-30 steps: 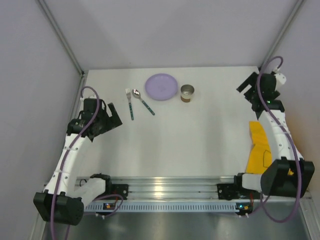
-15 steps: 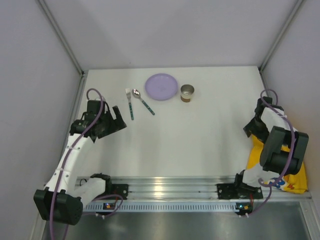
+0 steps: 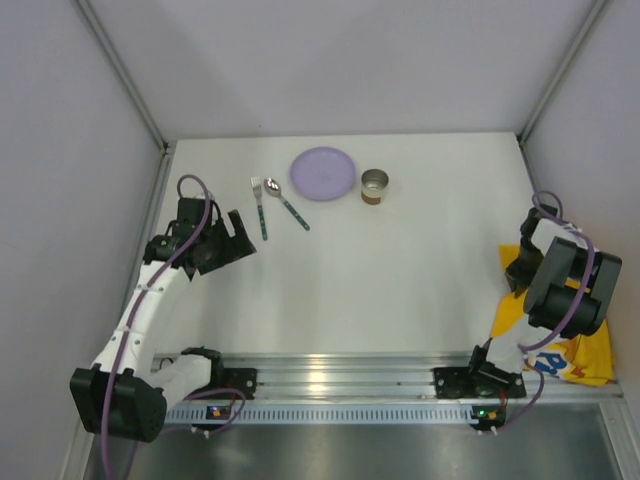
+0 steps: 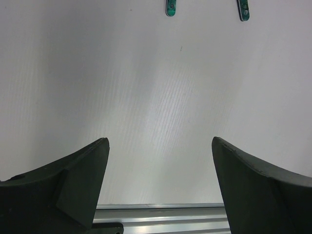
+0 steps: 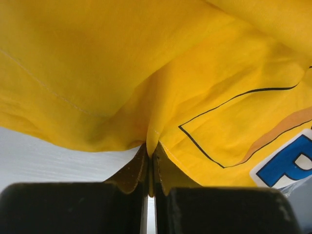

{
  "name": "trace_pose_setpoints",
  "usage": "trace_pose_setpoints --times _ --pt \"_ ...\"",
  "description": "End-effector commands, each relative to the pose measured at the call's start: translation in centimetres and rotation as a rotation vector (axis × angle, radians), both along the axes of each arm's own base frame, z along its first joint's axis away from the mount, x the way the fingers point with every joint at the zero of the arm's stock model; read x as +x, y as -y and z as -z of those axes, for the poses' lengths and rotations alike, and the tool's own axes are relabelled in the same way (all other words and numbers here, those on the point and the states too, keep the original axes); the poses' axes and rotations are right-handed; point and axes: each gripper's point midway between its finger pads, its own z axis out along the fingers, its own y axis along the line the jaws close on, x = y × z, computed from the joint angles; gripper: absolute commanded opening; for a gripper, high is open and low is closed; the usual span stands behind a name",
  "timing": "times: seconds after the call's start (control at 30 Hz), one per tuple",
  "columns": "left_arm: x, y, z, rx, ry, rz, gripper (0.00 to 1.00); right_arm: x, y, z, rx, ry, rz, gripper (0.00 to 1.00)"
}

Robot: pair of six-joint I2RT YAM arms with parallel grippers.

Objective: Set the dinner table for one person

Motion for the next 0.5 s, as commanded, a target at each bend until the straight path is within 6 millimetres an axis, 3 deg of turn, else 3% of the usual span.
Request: trace_pose_setpoints --times 0.0,0.07,0.2,0.3,0.33,0.37,0.4,0.47 --pt "0.6 0.2 -0.7 -0.004 0.05 0.006 0.91 0.5 -0.3 1.2 0.036 0.045 0.002 0.0" --pt "0.5 0.2 -0.9 -0.006 0.055 0.007 0.91 0.8 -0.9 1.2 0.06 0.076 -0.017 0.0" --pt "0.7 -0.3 -1.4 0.015 0.077 -0.007 0.91 2.8 -5.7 -0.3 0.154 0.188 -0.133 0.0" --pt "0.7 -1.3 -1.9 0.064 0.092 -0.032 0.92 4.7 -13.4 -2.3 0.255 0.294 -0.301 0.0" --pt "0.8 -1.8 -2.1 0.086 0.098 -0.042 0.92 4.9 -17.3 -3.0 0.293 0.327 -0.38 0.0" --pt "0.8 -1.9 -2.4 0.096 0.104 -0.043 0.92 4.8 -19.5 -3.5 0.34 0.349 -0.406 0.0" --pt "0.6 -2.2 -2.5 0.11 0.101 -0.046 0.92 4.0 -23.1 -4.2 0.414 0.375 -0.439 0.0" --pt "0.5 -2.6 -3.1 0.124 0.113 -0.054 0.92 3.9 -26.7 -5.2 0.486 0.433 -0.471 0.0"
